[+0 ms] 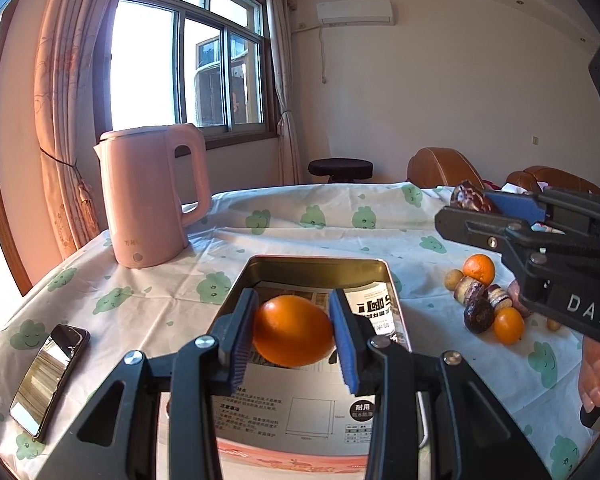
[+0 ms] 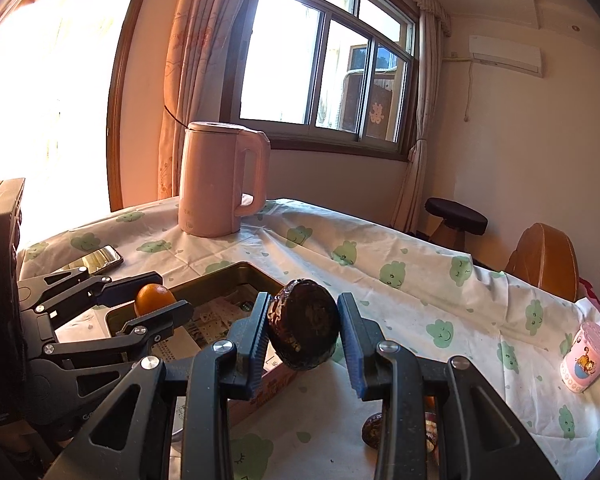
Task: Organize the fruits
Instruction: 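Lower the tangerine into the tin and open the left tool while the right tool releases the passion fruit there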
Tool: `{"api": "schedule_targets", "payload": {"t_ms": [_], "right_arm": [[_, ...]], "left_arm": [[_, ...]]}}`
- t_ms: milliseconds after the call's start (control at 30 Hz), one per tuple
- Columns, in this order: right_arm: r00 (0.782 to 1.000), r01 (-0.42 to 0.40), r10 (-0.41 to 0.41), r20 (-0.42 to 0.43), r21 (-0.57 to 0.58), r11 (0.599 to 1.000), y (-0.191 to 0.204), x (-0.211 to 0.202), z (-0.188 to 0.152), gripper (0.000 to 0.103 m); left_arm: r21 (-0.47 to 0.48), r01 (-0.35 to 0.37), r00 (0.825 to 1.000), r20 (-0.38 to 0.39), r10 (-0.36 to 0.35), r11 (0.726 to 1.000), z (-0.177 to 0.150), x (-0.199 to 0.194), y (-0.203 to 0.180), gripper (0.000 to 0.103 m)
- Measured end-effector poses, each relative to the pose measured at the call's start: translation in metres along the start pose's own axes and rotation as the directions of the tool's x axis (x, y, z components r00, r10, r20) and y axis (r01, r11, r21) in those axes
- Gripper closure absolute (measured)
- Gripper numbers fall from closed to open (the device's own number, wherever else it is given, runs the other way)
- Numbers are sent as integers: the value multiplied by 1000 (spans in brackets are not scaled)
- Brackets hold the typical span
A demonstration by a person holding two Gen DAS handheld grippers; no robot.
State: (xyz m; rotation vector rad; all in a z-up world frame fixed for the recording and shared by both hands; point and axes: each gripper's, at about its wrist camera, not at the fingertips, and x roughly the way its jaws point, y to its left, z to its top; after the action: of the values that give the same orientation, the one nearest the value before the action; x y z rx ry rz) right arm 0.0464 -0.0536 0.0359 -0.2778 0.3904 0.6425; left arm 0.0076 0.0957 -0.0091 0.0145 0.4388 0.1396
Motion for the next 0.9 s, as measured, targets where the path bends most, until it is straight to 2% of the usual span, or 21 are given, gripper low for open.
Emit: {"api": "schedule_targets", "payload": {"t_ms": [233,900], "right_arm": [[1000,-12,11,-25,-10,1000,7,20,7,68],[985,-83,86,-152,25,996,22,69,-7,68]], "left_arm": [[-4,-11,1000,-26,10,1000,2,9,10,64],[-10,0,994,-112,-2,1000,-1,33,19,64]]}}
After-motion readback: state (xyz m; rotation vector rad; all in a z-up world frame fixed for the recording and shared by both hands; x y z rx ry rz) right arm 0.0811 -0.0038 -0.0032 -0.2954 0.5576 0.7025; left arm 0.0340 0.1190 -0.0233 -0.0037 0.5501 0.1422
